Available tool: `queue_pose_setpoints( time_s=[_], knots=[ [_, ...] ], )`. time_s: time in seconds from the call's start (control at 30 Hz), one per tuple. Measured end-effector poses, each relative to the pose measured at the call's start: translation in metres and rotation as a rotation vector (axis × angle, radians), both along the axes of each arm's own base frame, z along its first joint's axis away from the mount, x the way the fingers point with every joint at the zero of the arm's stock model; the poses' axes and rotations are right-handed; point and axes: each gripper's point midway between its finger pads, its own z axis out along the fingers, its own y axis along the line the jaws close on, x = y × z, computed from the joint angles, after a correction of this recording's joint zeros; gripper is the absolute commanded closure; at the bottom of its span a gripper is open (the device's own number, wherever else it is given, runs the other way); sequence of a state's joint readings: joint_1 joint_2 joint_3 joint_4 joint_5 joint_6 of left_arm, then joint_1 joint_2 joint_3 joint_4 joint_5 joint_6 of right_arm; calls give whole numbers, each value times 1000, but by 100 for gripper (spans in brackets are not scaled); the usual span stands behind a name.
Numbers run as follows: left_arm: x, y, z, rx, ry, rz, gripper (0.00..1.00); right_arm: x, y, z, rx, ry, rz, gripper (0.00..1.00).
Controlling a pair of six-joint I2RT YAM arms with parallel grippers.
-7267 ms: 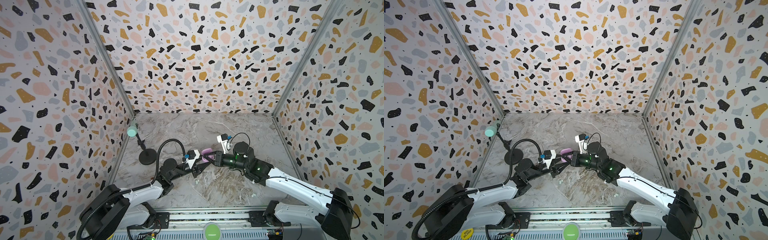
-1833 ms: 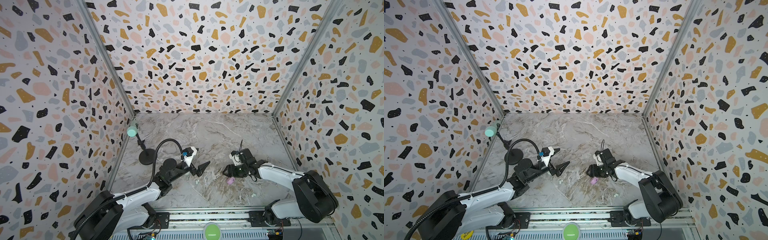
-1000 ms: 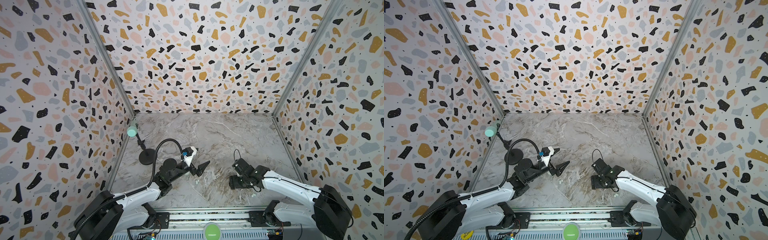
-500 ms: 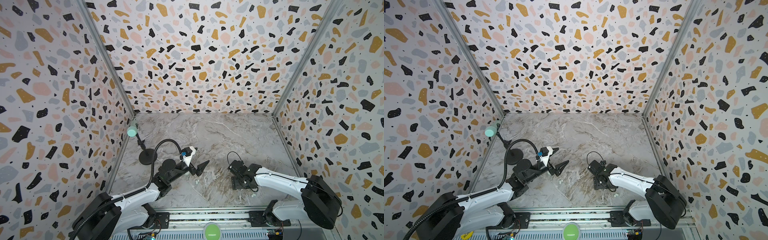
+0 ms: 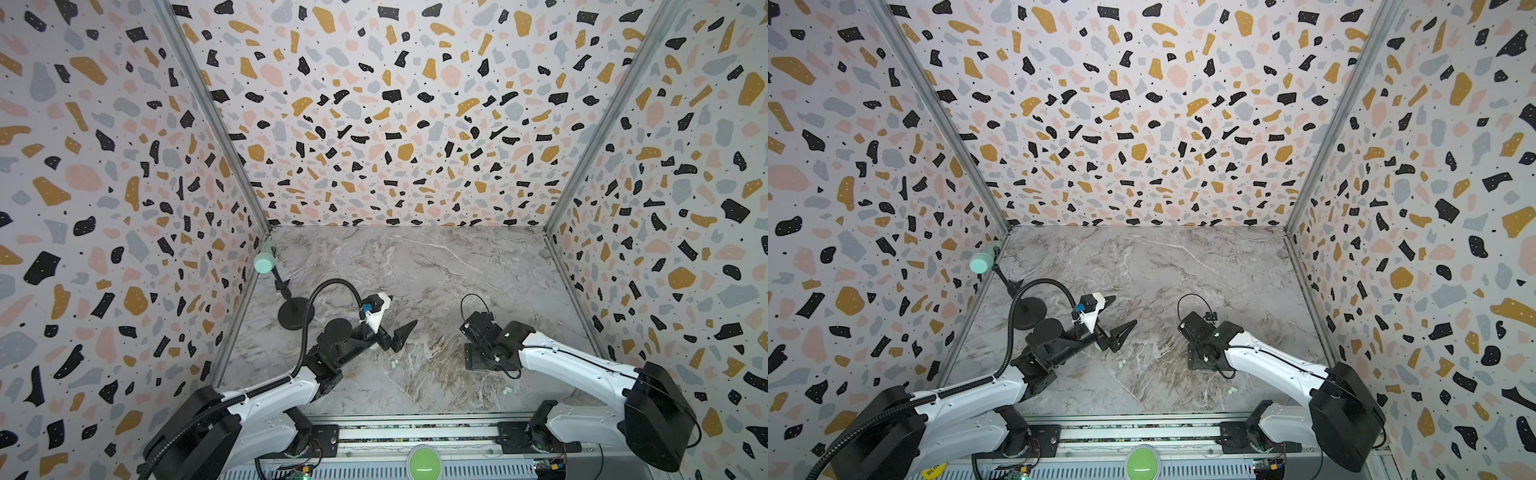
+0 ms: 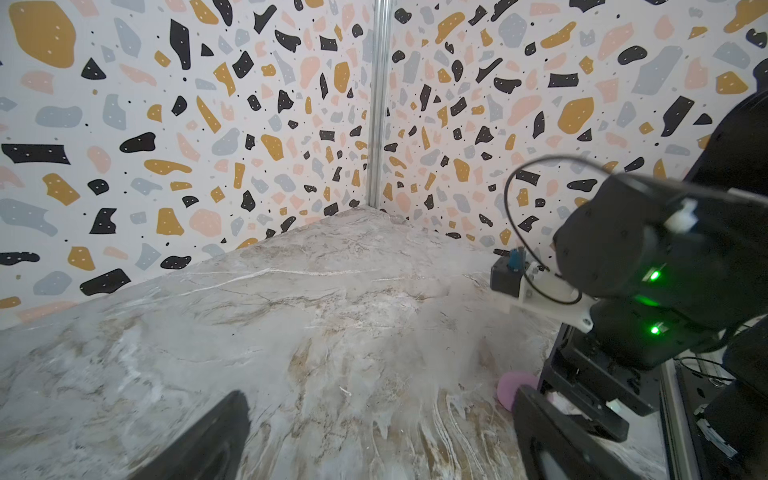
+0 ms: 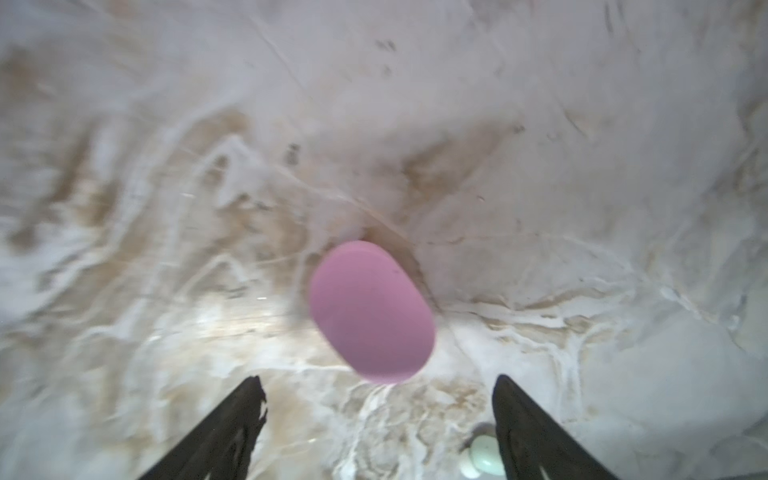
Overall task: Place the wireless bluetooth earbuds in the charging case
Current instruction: 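Open the right gripper, rise and move over the mint green case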
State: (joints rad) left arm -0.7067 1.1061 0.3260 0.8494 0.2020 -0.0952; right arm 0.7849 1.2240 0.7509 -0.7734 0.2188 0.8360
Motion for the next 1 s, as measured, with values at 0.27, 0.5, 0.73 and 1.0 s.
queue_pose_setpoints(
  time_s=[0.27, 0.5, 0.73, 1.0],
  knots=[
    [10, 17, -9, 20, 63, 112, 0, 13, 59, 45, 175, -71, 154, 12],
    [17, 48, -15, 20, 174, 289, 0, 18, 103, 33, 225, -67, 351, 12],
    [20, 96, -11, 9, 292, 527, 0, 30, 163, 34, 291, -132, 609, 12],
    [20, 145, -21, 21, 433, 722, 0, 30, 226, 29, 328, -194, 877, 12]
  ],
)
